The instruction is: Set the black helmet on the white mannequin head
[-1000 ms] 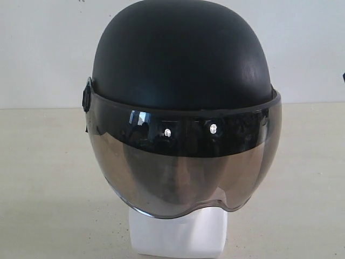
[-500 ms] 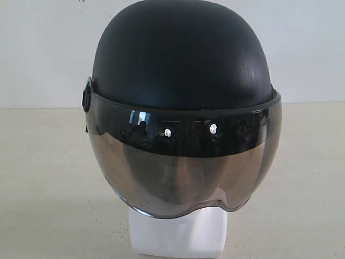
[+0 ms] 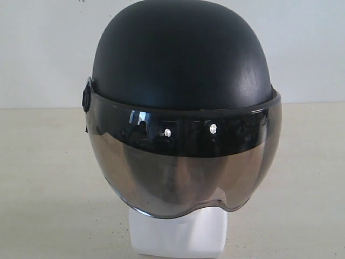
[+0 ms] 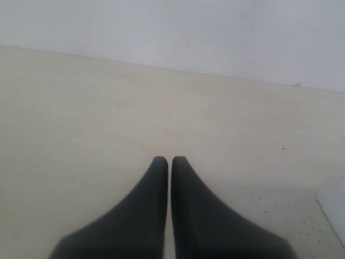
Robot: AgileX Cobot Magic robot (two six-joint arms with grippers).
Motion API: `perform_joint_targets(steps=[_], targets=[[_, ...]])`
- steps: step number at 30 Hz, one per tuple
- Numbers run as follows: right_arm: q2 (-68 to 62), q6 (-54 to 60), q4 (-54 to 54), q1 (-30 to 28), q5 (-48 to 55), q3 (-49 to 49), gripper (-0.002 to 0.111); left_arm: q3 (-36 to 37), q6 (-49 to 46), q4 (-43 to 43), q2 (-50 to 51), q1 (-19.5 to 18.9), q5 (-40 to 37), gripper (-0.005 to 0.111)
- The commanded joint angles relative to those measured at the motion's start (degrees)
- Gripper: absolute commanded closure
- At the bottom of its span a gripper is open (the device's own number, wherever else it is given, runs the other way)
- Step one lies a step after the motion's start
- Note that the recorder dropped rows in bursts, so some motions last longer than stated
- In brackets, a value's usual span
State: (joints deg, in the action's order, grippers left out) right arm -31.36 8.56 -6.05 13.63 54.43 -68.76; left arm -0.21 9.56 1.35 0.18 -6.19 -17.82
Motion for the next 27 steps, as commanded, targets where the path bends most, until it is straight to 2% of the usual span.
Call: perform_joint_targets(steps=[1, 4, 6, 13, 18, 21, 27], targets=[[6.1, -0.7, 0.0, -4.8, -4.3, 0.1, 0.109, 0.2, 0.5, -0.4, -0.2, -0.2, 0.0, 0.102], [9.4, -0.6, 1.0, -8.0, -4.3, 1.9, 0.109, 0.2, 0.5, -0.4, -0.2, -0.2, 0.0, 0.102], [12.5, -0.6, 0.8, -9.6, -8.1, 6.2, 0.109, 0.2, 0.5, -0.4, -0.2, -0.2, 0.0, 0.102], [24.1, -0.7, -5.4, -13.5, -31.9, 30.5, 0.109, 0.2, 0.4, -0.4, -0.2, -0.2, 0.0, 0.102], [31.4, -0.7, -8.6, -17.9, -45.2, 45.3, 0.109, 0.2, 0.4, -0.4, -0.2, -0.2, 0.0, 0.102], [31.4, -1.0, -12.7, -19.4, -48.4, 50.6, 0.109, 0.2, 0.4, -0.4, -0.2, -0.2, 0.0, 0.102], [31.4, -1.0, -14.3, -19.6, -54.4, 58.8, 0.109, 0.2, 0.4, -0.4, -0.2, -0.2, 0.2, 0.102]])
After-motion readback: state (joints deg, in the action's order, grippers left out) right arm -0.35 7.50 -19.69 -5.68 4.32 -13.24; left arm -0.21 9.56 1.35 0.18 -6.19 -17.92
